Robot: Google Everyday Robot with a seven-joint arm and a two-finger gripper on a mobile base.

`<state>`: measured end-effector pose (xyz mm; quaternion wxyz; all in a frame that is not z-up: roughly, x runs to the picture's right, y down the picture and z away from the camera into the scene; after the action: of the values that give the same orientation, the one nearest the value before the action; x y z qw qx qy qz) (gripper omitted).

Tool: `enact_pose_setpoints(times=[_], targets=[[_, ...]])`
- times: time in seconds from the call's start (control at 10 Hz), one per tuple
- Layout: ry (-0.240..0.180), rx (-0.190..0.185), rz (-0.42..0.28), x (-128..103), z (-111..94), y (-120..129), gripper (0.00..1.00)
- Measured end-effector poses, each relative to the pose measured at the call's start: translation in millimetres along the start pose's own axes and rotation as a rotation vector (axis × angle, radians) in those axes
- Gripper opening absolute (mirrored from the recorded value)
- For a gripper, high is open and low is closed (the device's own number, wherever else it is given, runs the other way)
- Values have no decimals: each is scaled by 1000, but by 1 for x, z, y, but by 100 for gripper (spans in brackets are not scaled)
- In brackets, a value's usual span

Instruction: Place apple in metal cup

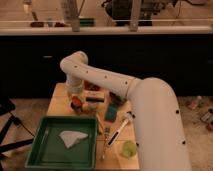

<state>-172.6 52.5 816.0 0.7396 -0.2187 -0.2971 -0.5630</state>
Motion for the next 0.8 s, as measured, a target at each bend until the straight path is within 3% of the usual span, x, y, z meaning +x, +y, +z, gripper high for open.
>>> enact_pose_setpoints(times=[0.3,0.8], targets=[[-7,9,2,2,-1,0,78],[-13,16,4,3,-1,0,80]])
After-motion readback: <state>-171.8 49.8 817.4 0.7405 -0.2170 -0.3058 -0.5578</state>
